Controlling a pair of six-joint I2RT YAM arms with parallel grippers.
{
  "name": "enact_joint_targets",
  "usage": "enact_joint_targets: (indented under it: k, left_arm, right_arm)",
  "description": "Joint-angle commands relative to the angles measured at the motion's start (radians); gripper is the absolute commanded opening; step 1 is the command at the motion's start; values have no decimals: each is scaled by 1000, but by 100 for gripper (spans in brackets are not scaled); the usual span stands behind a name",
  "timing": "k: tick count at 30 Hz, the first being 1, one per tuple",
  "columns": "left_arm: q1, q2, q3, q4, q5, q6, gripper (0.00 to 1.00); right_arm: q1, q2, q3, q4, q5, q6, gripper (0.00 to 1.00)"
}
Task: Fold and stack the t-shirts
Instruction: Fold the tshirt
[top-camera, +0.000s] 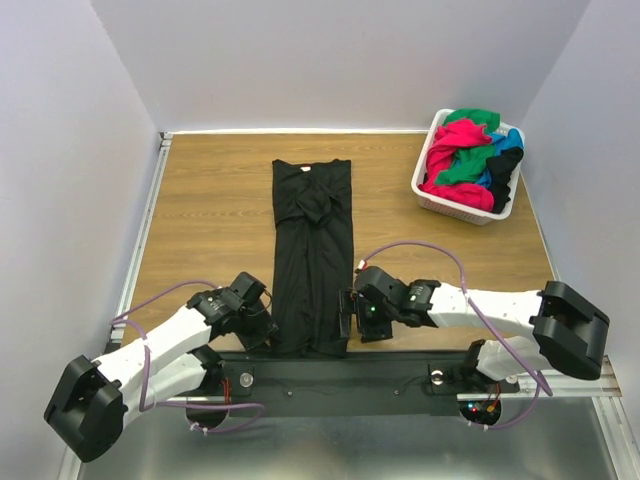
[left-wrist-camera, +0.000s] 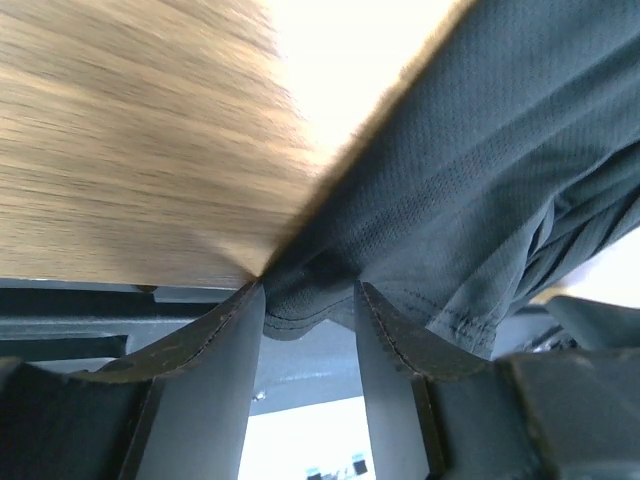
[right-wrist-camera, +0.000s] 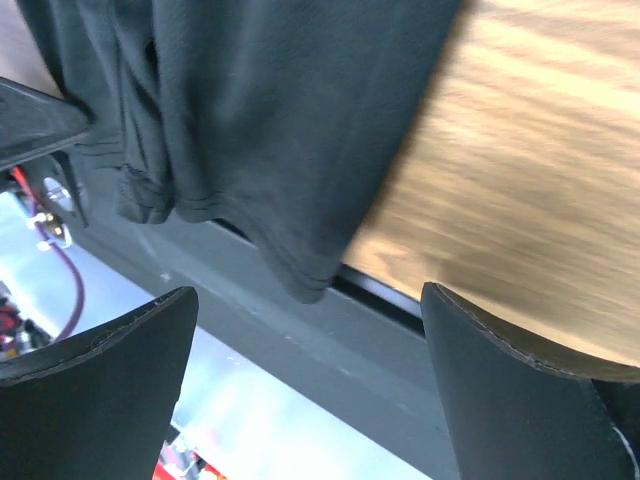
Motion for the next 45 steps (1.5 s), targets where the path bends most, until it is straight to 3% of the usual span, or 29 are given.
enact_joint_targets:
  k: [1,7,10,11,14,15,17,19,23,37,45]
  left_arm:
    - [-3,30,-40,-20,44,46,49]
    - [-3,12,-35,-17,46,36,31]
    - [-3,4,-32,-19,38,34,6]
    - [-5,4,-26,-19,36,34,0]
    - [-5,0,-14,-17,32,42,0]
    - [-3,-3,-9,-19,30,40,0]
    - [-5,-23,9,-20,24,48,0]
    - [-3,-38,17,-22,20,51,0]
    - [-3,-80,19,-23,26,48,0]
    - [-5,-131,-41,-23,158,62,0]
    - [-6,-117,120,-42,20,65,0]
  right_arm:
    - [34,25,0,87,-13,80,98]
    - [58,103,-4,131,-43,105,92]
    - [67,124,-9,141,-40,122,87]
    - [69,126,-11,150,-39,126,79]
    - [75,123,-9,161,-40,129,59]
    - [77,123,-9,161,-43,132,47]
    - [78,120,-18,162,-39,140,35]
    - [78,118,-26,164,-42,146,30]
    - [78,99,-53,167,-40,160,0]
    - [78,-38,-149,162,-123,198,0]
    - [48,19,-26,142,-66,148,0]
